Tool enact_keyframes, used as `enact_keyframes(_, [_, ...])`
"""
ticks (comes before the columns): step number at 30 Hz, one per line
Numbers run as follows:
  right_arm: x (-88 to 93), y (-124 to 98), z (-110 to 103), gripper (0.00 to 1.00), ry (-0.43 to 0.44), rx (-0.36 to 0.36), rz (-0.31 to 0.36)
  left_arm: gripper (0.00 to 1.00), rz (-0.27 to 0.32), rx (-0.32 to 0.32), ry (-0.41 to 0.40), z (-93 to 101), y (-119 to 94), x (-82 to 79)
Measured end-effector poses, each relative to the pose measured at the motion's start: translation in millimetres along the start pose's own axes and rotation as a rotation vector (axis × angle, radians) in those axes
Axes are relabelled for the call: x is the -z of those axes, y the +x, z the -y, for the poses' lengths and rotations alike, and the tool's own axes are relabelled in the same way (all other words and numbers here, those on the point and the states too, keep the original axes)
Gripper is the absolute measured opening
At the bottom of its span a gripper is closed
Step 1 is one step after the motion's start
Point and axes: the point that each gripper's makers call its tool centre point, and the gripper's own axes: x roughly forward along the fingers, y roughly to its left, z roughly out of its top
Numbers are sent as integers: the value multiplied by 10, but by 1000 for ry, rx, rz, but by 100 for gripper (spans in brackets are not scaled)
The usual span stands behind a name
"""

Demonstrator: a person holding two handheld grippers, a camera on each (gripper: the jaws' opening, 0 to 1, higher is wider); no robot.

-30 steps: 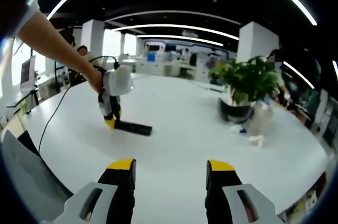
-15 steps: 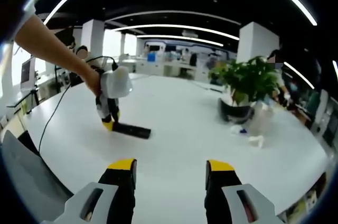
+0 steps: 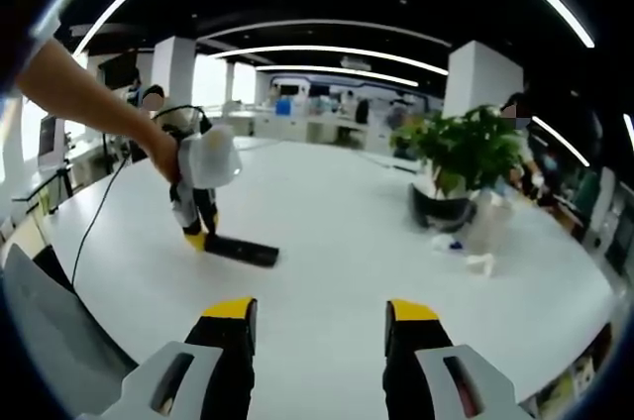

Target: Press the specified remote control buttons in sequence, fully releasing each button before pressing the next.

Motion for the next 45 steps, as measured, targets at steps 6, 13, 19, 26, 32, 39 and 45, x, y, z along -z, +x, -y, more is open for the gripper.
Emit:
enact_keyframes(6, [7, 2, -11, 49, -4, -5, -4, 23, 5, 2, -6, 16, 2, 5])
enact_keyframes(13, [9, 3, -14, 49, -7, -6, -6, 23, 13, 4, -10, 53, 0, 11])
enact_keyframes(19, [18, 5, -17, 48, -11, -7, -11, 23, 45, 7, -22, 69, -9, 15])
enact_keyframes(26, [21, 7, -33, 48, -15, -14, -14, 23, 43, 6, -22, 110, -8, 12])
enact_keyframes(32, [18, 7, -33, 47, -13, -14, -11, 23, 27, 6, -29, 120, -7, 16])
enact_keyframes(39, [9, 1, -31, 47, -9, -14, -8, 23, 19, 6, -34, 123, -3, 23])
enact_keyframes(45, [7, -1, -30, 47, -11, -14, -7, 23, 15, 4, -35, 137, -2, 19])
